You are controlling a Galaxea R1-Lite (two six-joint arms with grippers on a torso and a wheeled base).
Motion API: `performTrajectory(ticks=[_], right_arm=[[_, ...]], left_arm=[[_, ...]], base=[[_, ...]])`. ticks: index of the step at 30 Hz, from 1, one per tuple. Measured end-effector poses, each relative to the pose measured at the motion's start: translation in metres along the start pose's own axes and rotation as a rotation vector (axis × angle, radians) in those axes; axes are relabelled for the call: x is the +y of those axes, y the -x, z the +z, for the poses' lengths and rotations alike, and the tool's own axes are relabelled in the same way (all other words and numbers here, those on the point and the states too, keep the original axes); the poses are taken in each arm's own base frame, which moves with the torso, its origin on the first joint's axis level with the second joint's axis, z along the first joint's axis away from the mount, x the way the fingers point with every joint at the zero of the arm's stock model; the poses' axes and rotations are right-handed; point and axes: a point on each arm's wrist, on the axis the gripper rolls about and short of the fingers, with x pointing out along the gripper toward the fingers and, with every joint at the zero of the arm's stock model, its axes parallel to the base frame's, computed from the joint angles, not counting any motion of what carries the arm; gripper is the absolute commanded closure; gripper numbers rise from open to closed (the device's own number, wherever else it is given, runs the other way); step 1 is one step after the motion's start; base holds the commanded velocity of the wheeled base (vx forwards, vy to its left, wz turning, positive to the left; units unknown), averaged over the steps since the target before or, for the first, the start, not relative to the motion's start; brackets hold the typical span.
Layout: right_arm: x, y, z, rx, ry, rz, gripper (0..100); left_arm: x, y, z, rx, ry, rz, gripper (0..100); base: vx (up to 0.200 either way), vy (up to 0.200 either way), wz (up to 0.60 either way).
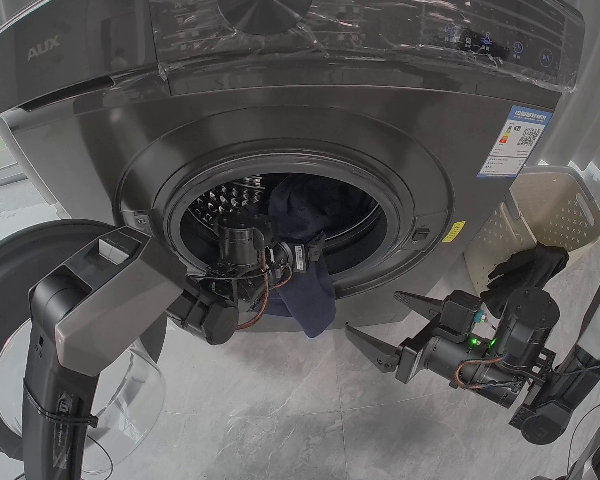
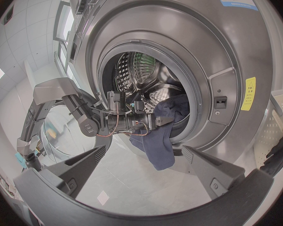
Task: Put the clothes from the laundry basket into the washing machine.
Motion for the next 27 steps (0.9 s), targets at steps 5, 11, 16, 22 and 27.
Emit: performTrajectory(ticks=[5, 11, 16, 22, 27], right_arm=[[0.0, 0.0, 0.0, -0.002, 0.001, 0.001, 0], [0.001, -0.001, 0.001, -0.006, 0.001, 0.003, 0], [0.001, -0.001, 0.002, -0.009, 0.001, 0.003, 0], [0.001, -0.001, 0.002, -0.013, 0.001, 0.003, 0], [0.001, -0.002, 0.003, -0.014, 0.001, 0.003, 0]], left_arm=[[0.003, -0.002, -0.009, 0.029, -0.034, 0.008, 100], [0.004, -0.004, -0.013, 0.041, -0.043, 0.011, 100], [0.002, -0.008, -0.006, 0.023, -0.037, 0.01, 100], [-0.001, -0.021, 0.033, -0.131, 0.004, 0.019, 100], [-0.002, -0.03, 0.066, -0.27, 0.045, 0.043, 0]], base=[[0.0, 0.0, 0.0], [0.0, 0.0, 0.0], [0.0, 0.0, 0.0], [0.0, 0.0, 0.0], [0.0, 0.0, 0.0]])
